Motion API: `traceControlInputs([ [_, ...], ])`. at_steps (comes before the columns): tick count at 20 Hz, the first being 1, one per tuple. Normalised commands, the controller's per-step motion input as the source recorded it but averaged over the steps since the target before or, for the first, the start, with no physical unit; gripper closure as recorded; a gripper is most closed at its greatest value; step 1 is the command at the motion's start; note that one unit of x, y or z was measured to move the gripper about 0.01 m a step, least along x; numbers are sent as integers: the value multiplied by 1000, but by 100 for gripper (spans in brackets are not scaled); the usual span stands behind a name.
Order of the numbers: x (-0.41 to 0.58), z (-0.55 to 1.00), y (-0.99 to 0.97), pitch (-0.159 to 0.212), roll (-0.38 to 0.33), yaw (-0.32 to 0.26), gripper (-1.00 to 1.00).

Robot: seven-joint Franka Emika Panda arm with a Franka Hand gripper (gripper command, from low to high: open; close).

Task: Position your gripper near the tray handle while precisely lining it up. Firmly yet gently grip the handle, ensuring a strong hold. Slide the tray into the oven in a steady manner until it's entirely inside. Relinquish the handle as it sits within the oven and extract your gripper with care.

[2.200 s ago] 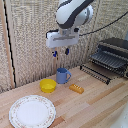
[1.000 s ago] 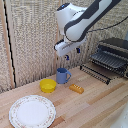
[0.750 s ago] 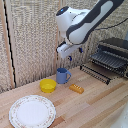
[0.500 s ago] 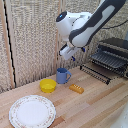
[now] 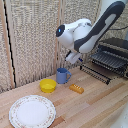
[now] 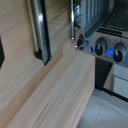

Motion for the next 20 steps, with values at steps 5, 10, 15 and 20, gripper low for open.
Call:
traceControlInputs([
  [5,91,-182,-383,14,-237,45,-100],
  [10,103,-6,-552,0,-126,91,-100],
  [15,115,0,-582,0,-94,134,-100],
  [20,90,-58,-535,0,-176,103,-100],
])
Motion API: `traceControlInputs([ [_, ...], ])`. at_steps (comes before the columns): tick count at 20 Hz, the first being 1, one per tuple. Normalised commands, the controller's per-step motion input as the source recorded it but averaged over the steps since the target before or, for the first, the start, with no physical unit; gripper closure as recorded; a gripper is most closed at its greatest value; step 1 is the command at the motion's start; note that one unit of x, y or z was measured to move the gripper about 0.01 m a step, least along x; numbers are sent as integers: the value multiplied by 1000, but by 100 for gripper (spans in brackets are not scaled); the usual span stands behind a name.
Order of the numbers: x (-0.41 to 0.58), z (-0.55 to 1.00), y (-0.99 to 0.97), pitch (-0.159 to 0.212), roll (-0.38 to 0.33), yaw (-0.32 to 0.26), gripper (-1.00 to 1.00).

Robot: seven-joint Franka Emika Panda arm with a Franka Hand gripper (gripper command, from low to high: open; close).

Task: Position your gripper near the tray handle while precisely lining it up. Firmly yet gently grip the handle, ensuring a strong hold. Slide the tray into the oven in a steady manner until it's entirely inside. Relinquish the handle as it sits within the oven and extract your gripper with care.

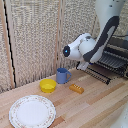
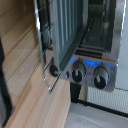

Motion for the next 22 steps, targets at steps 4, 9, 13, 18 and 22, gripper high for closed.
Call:
traceControlInputs([
  [4,115,-67,-494,0,-120,77,-100],
  [9,214,-35,-493,0,6,24,-100],
  [13,244,-55,-421,0,146,-15,-100],
  [18,179,-98,-342,9,86,-40,-100],
  [22,52,-65,-284,8,17,0,100],
])
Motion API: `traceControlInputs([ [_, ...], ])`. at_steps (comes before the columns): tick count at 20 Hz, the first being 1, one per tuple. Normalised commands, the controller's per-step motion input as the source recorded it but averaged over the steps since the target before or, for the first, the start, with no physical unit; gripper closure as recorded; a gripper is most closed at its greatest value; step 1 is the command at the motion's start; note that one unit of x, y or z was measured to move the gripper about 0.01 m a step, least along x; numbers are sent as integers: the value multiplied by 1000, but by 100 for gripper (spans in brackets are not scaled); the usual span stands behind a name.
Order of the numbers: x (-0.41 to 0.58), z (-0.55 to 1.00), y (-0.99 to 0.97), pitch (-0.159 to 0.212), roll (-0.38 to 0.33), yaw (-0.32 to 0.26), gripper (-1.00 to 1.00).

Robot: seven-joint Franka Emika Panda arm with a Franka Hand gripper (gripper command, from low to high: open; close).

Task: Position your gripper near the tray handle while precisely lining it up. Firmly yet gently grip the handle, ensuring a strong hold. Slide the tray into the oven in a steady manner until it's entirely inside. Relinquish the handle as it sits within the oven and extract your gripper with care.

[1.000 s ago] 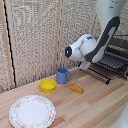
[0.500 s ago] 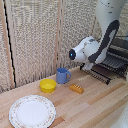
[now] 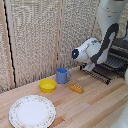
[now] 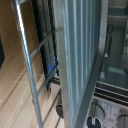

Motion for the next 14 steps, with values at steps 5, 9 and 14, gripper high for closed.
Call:
traceControlInputs([
  [5,0,-49,-63,0,-42,0,100],
  [9,0,-4,191,0,-220,0,100],
  [14,0,0,316,11,-333,0,100],
])
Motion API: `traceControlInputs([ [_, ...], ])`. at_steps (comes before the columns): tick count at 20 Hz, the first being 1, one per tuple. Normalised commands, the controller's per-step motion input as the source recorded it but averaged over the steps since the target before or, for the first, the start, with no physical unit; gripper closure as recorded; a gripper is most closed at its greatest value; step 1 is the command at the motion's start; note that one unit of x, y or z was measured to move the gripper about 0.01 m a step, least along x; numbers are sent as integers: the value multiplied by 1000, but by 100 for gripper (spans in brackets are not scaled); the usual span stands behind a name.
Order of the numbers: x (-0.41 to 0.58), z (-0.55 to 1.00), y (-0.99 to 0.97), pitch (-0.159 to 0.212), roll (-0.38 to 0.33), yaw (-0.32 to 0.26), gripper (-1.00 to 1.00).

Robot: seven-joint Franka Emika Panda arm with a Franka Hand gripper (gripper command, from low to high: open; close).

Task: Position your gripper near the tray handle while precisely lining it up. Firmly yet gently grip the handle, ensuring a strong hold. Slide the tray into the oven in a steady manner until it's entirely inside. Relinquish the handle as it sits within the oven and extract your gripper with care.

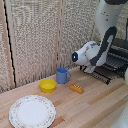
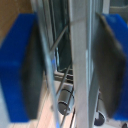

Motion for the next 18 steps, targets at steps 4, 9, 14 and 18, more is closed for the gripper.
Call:
traceControlInputs([
  [4,0,-9,208,38,-289,12,100],
  [9,25,111,-142,119,22,77,100],
  [14,152,485,-537,136,175,37,100],
  [18,223,554,-521,101,191,16,100],
])
